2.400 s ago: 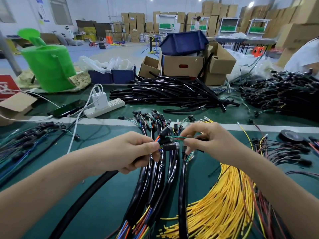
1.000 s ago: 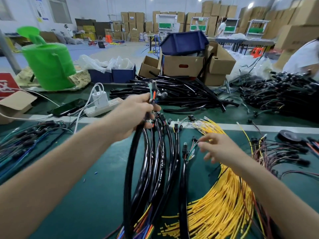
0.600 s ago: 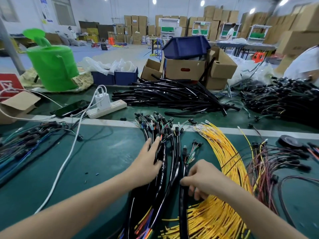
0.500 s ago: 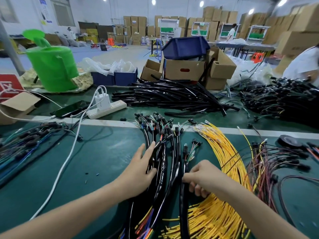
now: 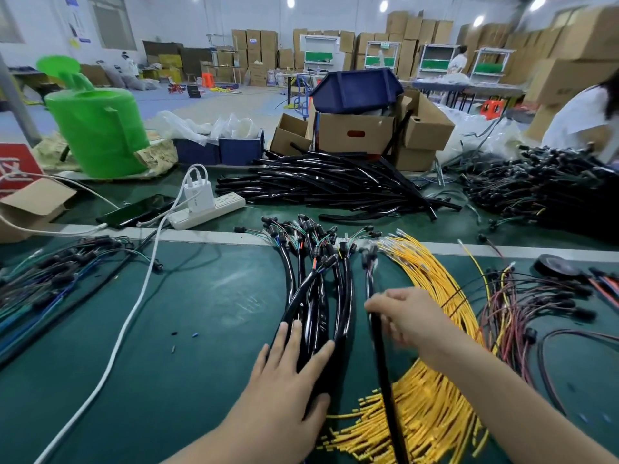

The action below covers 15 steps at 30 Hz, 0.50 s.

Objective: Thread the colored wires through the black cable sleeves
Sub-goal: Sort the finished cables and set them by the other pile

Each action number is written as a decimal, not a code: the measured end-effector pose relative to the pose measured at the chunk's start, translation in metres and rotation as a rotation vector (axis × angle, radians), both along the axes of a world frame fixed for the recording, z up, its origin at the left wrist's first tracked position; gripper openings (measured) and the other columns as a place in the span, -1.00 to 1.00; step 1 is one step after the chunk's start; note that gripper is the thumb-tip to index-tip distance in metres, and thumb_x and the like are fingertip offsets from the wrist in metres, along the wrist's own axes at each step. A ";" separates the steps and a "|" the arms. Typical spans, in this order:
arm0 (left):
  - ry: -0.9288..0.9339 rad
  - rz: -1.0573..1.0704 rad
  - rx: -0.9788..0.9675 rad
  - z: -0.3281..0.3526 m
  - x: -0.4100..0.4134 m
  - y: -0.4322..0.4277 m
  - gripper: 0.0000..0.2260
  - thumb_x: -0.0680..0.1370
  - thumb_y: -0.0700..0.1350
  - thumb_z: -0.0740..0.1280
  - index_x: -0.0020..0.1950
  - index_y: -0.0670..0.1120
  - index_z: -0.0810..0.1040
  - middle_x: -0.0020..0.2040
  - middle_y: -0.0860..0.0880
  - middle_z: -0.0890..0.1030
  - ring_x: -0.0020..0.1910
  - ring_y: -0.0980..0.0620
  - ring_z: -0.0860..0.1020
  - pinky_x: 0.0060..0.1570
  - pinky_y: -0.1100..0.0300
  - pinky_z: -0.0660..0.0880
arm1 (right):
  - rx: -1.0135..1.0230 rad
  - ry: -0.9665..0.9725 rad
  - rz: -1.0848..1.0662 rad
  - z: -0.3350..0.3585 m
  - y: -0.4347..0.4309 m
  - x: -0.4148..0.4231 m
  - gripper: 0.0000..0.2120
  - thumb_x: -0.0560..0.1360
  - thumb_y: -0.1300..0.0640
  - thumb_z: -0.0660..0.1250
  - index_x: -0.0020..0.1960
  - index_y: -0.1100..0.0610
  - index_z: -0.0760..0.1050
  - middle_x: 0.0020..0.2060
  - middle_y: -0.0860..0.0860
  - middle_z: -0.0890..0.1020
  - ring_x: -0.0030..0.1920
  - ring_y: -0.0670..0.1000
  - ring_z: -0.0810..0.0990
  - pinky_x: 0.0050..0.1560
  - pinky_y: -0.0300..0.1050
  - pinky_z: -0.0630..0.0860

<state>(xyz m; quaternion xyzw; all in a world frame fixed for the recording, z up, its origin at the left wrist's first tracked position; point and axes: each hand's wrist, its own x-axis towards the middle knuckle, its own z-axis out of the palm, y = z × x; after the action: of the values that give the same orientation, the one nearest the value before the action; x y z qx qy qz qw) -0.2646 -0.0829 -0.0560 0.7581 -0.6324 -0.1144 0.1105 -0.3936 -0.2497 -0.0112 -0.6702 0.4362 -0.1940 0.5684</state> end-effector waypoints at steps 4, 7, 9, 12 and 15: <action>0.096 -0.017 -0.058 -0.004 0.006 0.003 -0.45 0.61 0.02 0.10 0.45 0.34 -0.15 0.52 0.04 -0.34 0.38 0.13 -0.50 0.40 0.23 -0.34 | -0.064 -0.271 -0.118 0.038 -0.002 0.004 -0.80 0.46 0.18 0.34 -0.34 0.13 0.46 -0.52 -0.04 0.48 -0.51 -0.07 0.43 -0.46 -0.21 0.39; 0.189 0.003 -0.121 -0.007 0.009 0.005 -0.49 0.62 0.05 0.12 0.44 0.35 -0.09 0.53 0.09 -0.28 0.42 0.19 -0.45 0.41 0.26 -0.34 | -0.033 -0.480 -0.106 0.067 -0.002 0.018 -0.76 0.46 0.20 0.29 -0.39 0.10 0.44 -0.58 -0.07 0.44 -0.58 -0.10 0.41 -0.56 -0.25 0.38; 0.413 0.031 -0.239 -0.001 0.005 0.008 -0.52 0.61 0.07 0.15 0.39 0.40 -0.03 0.55 0.16 -0.05 0.46 0.31 -0.28 0.48 0.25 -0.22 | 0.060 -0.601 -0.070 0.076 -0.004 0.031 -0.70 0.45 0.19 0.27 -0.46 0.08 0.48 -0.59 -0.07 0.42 -0.61 -0.09 0.38 -0.58 -0.29 0.36; 1.109 0.220 -0.427 0.014 0.005 0.019 -0.63 0.50 0.12 0.21 0.31 0.33 0.41 0.33 0.12 0.50 0.38 0.12 0.39 0.33 0.13 0.33 | 0.120 -0.602 -0.072 0.064 -0.009 0.055 -0.73 0.40 0.16 0.28 -0.48 0.08 0.44 -0.60 -0.07 0.41 -0.62 -0.08 0.37 -0.54 -0.31 0.35; 1.487 0.154 -0.263 0.027 0.014 0.043 -0.62 0.40 0.14 0.36 0.22 0.24 0.49 0.10 -0.14 0.65 -0.18 -0.17 0.66 -0.25 0.11 0.57 | 0.200 -0.465 -0.148 0.033 -0.017 0.072 -0.73 0.45 0.18 0.25 -0.42 0.07 0.37 -0.63 -0.08 0.38 -0.65 -0.10 0.34 -0.57 -0.34 0.31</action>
<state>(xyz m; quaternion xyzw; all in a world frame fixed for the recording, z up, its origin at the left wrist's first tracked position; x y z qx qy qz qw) -0.2502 -0.0402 -0.0286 0.5038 -0.3450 -0.5109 0.6051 -0.3214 -0.2665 0.0221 -0.5143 0.3587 -0.3400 0.7009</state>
